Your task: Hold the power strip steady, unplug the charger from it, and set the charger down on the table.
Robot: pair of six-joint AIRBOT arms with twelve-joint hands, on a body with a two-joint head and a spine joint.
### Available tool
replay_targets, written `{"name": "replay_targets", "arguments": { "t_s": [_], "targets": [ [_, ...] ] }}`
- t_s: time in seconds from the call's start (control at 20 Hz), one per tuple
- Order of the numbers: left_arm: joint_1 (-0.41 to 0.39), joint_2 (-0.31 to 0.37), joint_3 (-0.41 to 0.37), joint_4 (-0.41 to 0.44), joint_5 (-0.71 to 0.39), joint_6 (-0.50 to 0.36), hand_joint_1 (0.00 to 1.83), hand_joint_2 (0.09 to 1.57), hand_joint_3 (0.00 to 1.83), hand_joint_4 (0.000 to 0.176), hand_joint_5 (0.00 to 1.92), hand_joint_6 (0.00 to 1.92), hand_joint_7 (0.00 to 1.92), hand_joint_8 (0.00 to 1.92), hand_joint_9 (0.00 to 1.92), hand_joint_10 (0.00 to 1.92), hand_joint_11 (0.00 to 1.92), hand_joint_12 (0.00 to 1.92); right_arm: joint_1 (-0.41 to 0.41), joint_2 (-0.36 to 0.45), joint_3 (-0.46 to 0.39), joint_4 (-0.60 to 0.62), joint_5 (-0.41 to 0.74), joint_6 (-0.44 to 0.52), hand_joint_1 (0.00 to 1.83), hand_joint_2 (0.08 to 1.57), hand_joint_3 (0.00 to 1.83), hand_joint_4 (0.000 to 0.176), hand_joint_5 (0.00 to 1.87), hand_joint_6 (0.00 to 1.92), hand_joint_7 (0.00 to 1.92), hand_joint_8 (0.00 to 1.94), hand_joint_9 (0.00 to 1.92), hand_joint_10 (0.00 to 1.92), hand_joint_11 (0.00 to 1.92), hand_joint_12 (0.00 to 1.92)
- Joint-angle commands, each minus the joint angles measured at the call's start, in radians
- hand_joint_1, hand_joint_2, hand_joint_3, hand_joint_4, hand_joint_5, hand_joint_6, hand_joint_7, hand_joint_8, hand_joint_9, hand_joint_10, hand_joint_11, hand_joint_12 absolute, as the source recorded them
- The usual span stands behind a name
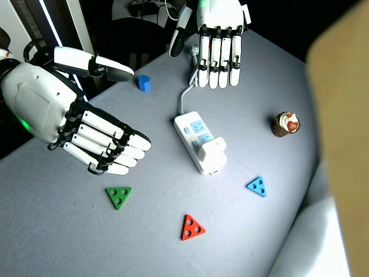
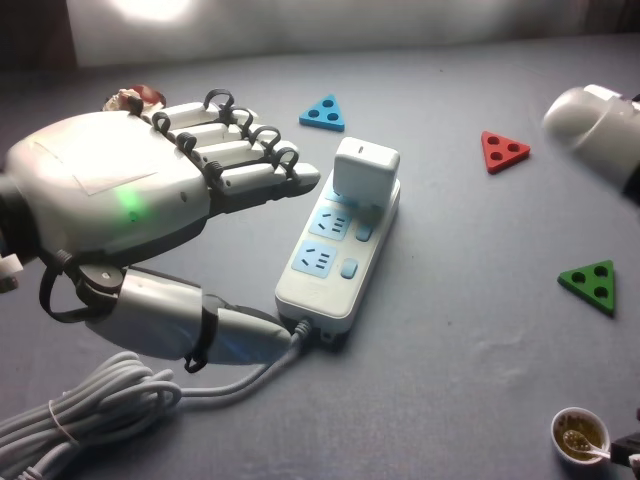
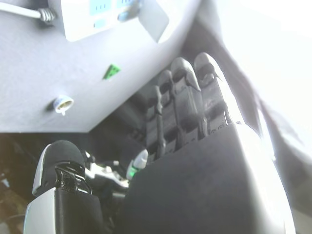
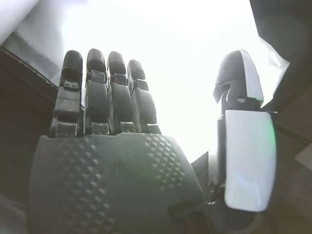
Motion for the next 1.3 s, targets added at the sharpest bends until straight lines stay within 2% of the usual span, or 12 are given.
{"name": "replay_targets", "arguments": {
  "t_s": [0.0,0.1,0.3,0.45,0.55,0.7,0.9,0.95,1.25],
  "targets": [
    [-0.018,-0.004,0.002,-0.013,-0.092,0.003,0.00,0.96,0.01,0.000,0.11,0.01,0.12,0.01,0.10,0.01,0.01,0.18,0.003,0.008,-0.001,-0.064,0.092,0.010,0.00,0.82,0.01,0.000,0.09,0.01,0.07,0.00,0.08,0.01,0.02,0.13],
    [-0.027,-0.012,0.007,-0.013,-0.073,0.005,0.00,0.95,0.00,0.000,0.11,0.01,0.13,0.01,0.10,0.01,0.02,0.18,0.003,0.008,-0.001,-0.064,0.092,0.010,0.00,0.83,0.01,0.000,0.10,0.01,0.10,0.01,0.11,0.01,0.07,0.14],
    [-0.051,-0.041,0.018,-0.015,-0.001,0.005,0.00,0.96,0.00,0.000,0.10,0.00,0.11,0.00,0.08,0.00,0.00,0.10,0.003,0.008,-0.001,-0.064,0.092,0.010,0.00,0.82,0.00,0.000,0.04,0.00,0.03,0.00,0.03,0.00,0.02,0.11],
    [-0.052,-0.072,0.039,-0.015,0.038,-0.001,0.00,0.97,0.01,0.000,0.08,0.00,0.11,0.00,0.08,0.00,0.01,0.09,0.003,0.008,-0.002,-0.065,0.092,0.010,0.00,0.83,0.00,0.000,0.09,0.00,0.12,0.00,0.15,0.01,0.11,0.12],
    [-0.053,-0.092,0.054,-0.029,0.080,-0.002,0.00,0.98,0.01,0.000,0.10,0.01,0.13,0.01,0.10,0.01,0.02,0.10,0.003,0.008,0.002,-0.065,0.092,0.010,0.00,0.87,0.01,0.000,0.07,0.00,0.09,0.00,0.12,0.00,0.10,0.11],
    [-0.054,-0.128,0.078,-0.055,0.153,0.006,0.00,0.99,0.01,0.000,0.10,0.00,0.12,0.00,0.08,0.00,0.01,0.10,0.002,-0.008,0.040,-0.068,0.082,0.003,0.07,0.89,0.01,0.000,0.07,0.00,0.09,0.00,0.10,0.00,0.08,0.10],
    [-0.041,-0.166,0.104,-0.052,0.156,0.012,0.00,1.00,0.01,0.000,0.10,0.00,0.11,0.00,0.08,0.00,0.02,0.10,-0.016,-0.029,0.113,-0.068,0.046,-0.003,0.18,0.89,0.01,0.000,0.08,0.01,0.10,0.01,0.13,0.01,0.14,0.12],
    [-0.039,-0.176,0.108,-0.052,0.158,0.014,0.00,1.01,0.01,0.000,0.11,0.01,0.12,0.01,0.09,0.01,0.03,0.10,-0.016,-0.035,0.132,-0.072,0.033,-0.003,0.21,0.91,0.01,0.000,0.05,0.00,0.08,0.00,0.11,0.00,0.12,0.12],
    [-0.039,-0.274,0.155,-0.055,0.190,0.022,0.00,1.01,0.01,0.000,0.09,0.01,0.10,0.00,0.07,0.00,0.01,0.10,-0.010,-0.127,0.256,-0.102,0.007,-0.030,0.74,0.97,0.02,0.000,0.03,0.01,0.06,0.00,0.10,0.00,0.11,0.12]
  ]
}}
